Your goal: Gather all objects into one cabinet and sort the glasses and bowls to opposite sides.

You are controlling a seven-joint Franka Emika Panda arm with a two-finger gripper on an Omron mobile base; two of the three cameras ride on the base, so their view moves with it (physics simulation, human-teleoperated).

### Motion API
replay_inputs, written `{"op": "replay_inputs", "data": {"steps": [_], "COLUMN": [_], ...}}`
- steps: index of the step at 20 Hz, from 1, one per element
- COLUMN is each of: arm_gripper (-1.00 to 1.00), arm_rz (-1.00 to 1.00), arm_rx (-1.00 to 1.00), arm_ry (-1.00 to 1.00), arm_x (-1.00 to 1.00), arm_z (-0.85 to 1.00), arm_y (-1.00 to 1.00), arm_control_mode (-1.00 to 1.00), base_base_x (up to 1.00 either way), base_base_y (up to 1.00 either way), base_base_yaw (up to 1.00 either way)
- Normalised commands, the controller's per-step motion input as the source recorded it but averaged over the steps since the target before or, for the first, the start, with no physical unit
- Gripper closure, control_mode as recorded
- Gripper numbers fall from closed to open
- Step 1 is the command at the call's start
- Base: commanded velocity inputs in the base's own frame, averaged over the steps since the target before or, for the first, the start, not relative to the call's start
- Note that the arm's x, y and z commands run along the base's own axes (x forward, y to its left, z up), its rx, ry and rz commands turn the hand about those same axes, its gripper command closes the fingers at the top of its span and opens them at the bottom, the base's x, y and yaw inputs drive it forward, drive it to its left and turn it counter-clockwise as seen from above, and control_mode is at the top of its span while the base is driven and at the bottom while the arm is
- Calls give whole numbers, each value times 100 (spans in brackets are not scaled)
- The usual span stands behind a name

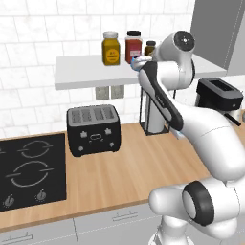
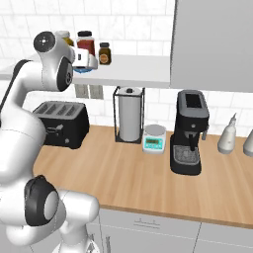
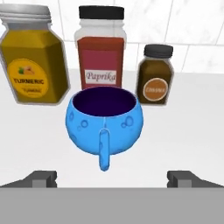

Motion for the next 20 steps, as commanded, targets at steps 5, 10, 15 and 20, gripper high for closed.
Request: {"op": "replay_inputs", "data": {"steps": [5, 10, 15, 20], "arm_gripper": [-100, -100, -100, -100], "arm_rz": [-3, -4, -1, 0], "arm_rx": [0, 0, 0, 0], "arm_ry": [0, 0, 0, 0], "arm_x": [33, 29, 6, 0], "arm_z": [-1, 0, 0, 0], "arm_y": [3, 0, 0, 0], "arm_control_mode": [-100, -100, -100, -100], "base_base_x": [0, 0, 0, 0], "base_base_y": [0, 0, 0, 0], "base_base_yaw": [0, 0, 0, 0]}}
